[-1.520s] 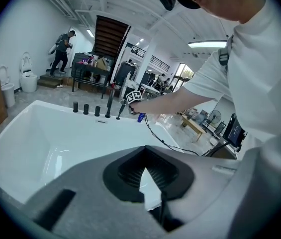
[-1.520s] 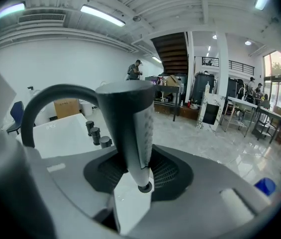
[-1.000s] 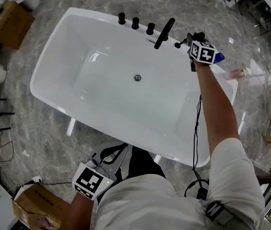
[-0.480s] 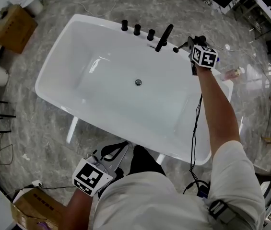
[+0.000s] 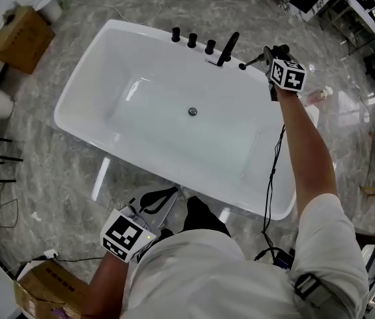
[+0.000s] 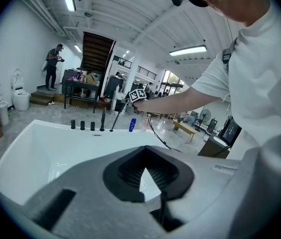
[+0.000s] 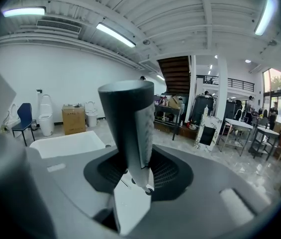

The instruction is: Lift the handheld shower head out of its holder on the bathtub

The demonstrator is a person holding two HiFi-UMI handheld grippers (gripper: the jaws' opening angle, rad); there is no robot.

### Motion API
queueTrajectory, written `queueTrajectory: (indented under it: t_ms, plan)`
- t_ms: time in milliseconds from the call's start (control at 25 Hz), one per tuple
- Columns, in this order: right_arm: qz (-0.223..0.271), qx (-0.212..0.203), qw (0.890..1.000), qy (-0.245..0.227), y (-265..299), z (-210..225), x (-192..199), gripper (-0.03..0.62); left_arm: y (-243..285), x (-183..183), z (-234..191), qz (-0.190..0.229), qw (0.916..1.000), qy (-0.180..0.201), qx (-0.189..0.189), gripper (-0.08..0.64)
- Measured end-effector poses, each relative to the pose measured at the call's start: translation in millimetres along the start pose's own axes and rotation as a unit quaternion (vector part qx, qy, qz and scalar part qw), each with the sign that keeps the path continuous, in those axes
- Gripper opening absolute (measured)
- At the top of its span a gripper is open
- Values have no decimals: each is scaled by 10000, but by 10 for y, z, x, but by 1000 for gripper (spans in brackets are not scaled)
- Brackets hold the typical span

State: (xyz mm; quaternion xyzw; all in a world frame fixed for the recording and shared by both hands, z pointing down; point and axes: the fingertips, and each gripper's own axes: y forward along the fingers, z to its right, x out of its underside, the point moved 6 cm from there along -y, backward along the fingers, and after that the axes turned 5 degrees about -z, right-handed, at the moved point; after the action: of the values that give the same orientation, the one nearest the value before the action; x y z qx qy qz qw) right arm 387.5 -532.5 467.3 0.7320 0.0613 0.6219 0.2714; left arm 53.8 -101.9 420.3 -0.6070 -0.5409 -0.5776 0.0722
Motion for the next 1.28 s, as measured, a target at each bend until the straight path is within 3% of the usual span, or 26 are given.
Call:
queueTrajectory:
  t_ms: [800,1280]
  plan:
    - [570,-3,9981,-219,-1434,-457,-505,144,-407,267,376,-30,9987,436,279,6]
    - [978,-11,9947,-310,-2320,-736,-772,144,-713,481,523,-10,9981,471,395,6]
